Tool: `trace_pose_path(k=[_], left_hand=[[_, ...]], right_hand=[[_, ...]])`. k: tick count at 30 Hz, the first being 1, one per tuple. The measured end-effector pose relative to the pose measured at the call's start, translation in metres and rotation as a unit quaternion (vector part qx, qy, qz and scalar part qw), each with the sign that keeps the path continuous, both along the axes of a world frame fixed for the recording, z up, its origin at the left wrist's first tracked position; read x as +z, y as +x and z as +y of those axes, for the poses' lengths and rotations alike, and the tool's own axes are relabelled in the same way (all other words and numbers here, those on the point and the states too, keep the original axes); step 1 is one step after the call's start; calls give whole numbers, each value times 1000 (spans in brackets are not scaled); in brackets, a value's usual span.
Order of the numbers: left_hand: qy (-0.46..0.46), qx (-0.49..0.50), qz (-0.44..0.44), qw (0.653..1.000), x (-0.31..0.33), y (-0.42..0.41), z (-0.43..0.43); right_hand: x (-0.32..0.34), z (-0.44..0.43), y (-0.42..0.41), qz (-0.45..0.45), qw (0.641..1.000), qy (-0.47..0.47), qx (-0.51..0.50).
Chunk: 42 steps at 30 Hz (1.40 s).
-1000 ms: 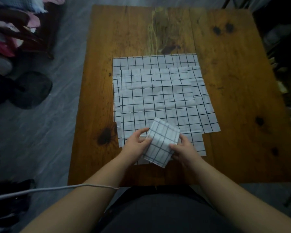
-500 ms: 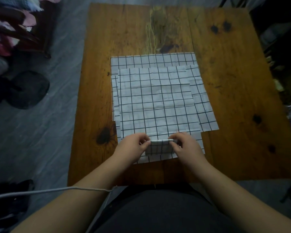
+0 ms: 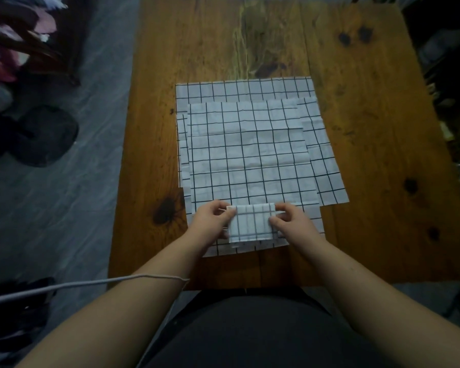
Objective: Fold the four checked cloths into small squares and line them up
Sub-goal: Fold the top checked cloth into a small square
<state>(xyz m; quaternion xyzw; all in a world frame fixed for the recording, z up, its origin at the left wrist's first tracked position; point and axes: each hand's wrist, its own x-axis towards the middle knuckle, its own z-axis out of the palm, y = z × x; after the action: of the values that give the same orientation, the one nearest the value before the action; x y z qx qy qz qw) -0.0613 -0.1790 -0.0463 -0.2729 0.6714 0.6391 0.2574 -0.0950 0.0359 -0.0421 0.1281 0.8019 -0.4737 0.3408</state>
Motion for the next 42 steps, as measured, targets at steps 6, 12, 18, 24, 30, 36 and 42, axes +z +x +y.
trace_pose_path(k=[6,12,18,24,30,36,42], left_hand=[[-93,-36,-4,995,-16,-2,7],[-235,-133,70,960,-23,2,13],[-417,-323,199,826,-31,20,4],[-431,-438,195,764,-39,19,11],[-441,-451,218,745,-39,19,12],[-455,-508,201,704,-41,15,19],[-442,-546,189,686,-47,12,11]], right_hand=[[-15,-6,4,38,996,82,-2],[-17,-9,11,123,974,168,94],[-22,-7,20,234,903,254,256],[-33,-15,12,249,810,296,441],[-40,-13,15,218,797,309,471],[-36,-23,21,221,791,321,471],[-41,-19,20,202,784,321,492]])
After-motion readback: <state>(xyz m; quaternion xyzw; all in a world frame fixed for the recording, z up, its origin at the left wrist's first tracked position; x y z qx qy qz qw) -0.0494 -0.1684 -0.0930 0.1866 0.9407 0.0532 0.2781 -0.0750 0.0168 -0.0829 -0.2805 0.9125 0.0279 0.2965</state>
